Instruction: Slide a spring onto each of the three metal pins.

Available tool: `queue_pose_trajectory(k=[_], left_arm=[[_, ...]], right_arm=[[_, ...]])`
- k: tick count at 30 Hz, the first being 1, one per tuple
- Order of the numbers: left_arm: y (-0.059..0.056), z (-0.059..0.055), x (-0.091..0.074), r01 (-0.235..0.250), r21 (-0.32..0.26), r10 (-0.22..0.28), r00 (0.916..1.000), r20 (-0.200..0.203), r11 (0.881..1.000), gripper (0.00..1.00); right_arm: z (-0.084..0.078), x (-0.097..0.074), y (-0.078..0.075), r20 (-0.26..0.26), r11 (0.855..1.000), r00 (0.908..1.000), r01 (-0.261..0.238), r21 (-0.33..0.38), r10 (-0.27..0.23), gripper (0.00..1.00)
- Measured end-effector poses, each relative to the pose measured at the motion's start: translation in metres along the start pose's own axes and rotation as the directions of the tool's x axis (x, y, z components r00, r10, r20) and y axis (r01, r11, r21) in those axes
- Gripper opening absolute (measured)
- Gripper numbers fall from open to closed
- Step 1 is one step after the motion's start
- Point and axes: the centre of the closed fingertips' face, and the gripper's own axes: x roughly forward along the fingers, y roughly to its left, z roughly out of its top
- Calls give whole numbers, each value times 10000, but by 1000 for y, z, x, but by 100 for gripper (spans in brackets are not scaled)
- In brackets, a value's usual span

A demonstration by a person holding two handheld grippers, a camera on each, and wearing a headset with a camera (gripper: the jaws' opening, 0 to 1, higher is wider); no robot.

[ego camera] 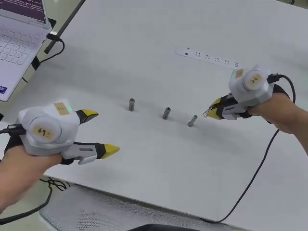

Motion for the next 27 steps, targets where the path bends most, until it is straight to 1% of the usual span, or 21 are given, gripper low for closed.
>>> queue_pose_trajectory(k=[11, 24, 27], left_arm=[[0, -1, 1, 15, -111, -16, 10000, -56, 9999, 57], [1, -6, 0, -6, -254, 1, 9998, -200, 9997, 57], [1, -7, 0, -20, -285, 13, 9997, -228, 9996, 57]], right_arm=[[3, 10, 1, -94, 9995, 9996, -285, -147, 284, 9], [2, 20, -1, -149, 9988, 9988, -469, -144, 467, 9], [1, 24, 0, -267, 9983, 9983, -531, -225, 525, 9]])
